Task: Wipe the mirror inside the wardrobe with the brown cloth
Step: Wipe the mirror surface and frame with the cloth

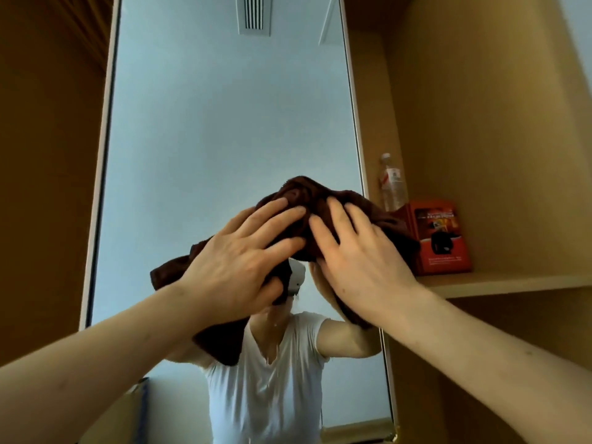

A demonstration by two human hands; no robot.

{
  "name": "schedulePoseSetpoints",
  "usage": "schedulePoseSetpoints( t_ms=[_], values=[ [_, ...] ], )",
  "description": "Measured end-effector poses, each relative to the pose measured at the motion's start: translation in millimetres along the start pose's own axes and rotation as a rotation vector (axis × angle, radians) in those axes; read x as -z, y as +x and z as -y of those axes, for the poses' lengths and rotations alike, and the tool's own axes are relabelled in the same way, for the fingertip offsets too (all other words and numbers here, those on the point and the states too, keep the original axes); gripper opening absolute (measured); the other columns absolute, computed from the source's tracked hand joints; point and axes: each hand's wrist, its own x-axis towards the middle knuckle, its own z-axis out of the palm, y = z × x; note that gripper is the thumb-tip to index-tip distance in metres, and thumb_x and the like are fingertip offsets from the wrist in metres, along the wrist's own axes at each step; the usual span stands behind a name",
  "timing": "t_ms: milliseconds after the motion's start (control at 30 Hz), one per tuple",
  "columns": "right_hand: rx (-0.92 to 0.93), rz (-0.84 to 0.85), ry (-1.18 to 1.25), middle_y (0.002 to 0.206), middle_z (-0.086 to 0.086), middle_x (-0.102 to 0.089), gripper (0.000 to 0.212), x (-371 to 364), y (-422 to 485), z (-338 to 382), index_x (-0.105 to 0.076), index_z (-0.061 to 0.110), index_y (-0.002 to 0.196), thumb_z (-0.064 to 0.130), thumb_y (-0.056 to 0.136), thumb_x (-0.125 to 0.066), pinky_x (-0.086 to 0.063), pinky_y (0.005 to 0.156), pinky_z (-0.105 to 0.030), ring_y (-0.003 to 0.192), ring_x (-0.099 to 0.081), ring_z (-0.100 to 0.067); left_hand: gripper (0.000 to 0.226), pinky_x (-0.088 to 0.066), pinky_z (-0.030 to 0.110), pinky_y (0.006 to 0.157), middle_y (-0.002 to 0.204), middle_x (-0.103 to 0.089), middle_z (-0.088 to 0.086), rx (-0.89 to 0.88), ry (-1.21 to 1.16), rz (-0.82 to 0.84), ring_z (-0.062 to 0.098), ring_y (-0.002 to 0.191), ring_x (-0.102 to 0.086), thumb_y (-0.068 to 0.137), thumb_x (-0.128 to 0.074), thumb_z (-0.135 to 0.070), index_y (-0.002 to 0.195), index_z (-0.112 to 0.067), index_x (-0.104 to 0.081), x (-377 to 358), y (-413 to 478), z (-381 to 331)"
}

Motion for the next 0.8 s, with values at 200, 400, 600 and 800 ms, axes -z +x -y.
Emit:
schedulePoseSetpoints(
  t_ms=[200, 400, 600, 800],
  values=[
    [-0.103, 0.055, 0.029, 0.149, -0.018, -0.02, 0.061, 35.8, 98.0, -34.4, -0.017, 0.014, 0.146, 0.016, 0.092, -0.046, -0.035, 0.097, -0.05, 0.131, -0.027, -0.041, 0.058, -0.019, 0.051, 0.114, 0.159, -0.015, -0.001, 0.207, -0.049, 0.103, 0.023, 0.147, -0.007, 0.078, -0.043, -0.033, 0.136, -0.029, -0.044, 27.1, 84.2, 44.3],
    [-0.136, 0.144, 0.118, 0.141, -0.013, -0.034, 0.063, 58.4, 106.2, -43.0, -0.023, 0.016, 0.143, 0.02, 0.088, -0.054, -0.037, 0.096, -0.047, 0.127, -0.032, -0.038, 0.058, -0.01, 0.046, 0.117, 0.16, -0.002, -0.006, 0.24, -0.1, 0.156, 0.017, 0.147, 0.008, 0.081, -0.048, -0.027, 0.138, -0.032, -0.037, 26.8, 99.4, 42.2],
    [-0.14, 0.099, 0.049, 0.13, -0.015, -0.043, 0.056, 45.4, 17.1, -4.3, -0.03, 0.012, 0.139, 0.028, 0.091, -0.053, -0.045, 0.084, -0.038, 0.113, -0.044, -0.034, 0.058, -0.02, 0.048, 0.115, 0.157, -0.022, -0.003, 0.035, -0.087, 0.101, 0.02, 0.147, -0.009, 0.07, -0.037, -0.033, 0.127, -0.03, -0.05, 9.7, 35.1, 1.8],
    [-0.143, 0.269, 0.067, 0.086, -0.021, -0.068, 0.059, 30.4, -71.2, 22.9, -0.07, 0.006, 0.102, 0.02, 0.048, -0.091, -0.049, 0.041, -0.03, 0.063, -0.065, -0.029, 0.054, -0.025, 0.049, 0.111, 0.154, -0.03, -0.004, -0.146, -0.127, 0.192, 0.02, 0.146, -0.016, 0.068, -0.045, -0.027, 0.121, -0.031, -0.057, -7.2, -26.4, -47.6]
  ],
)
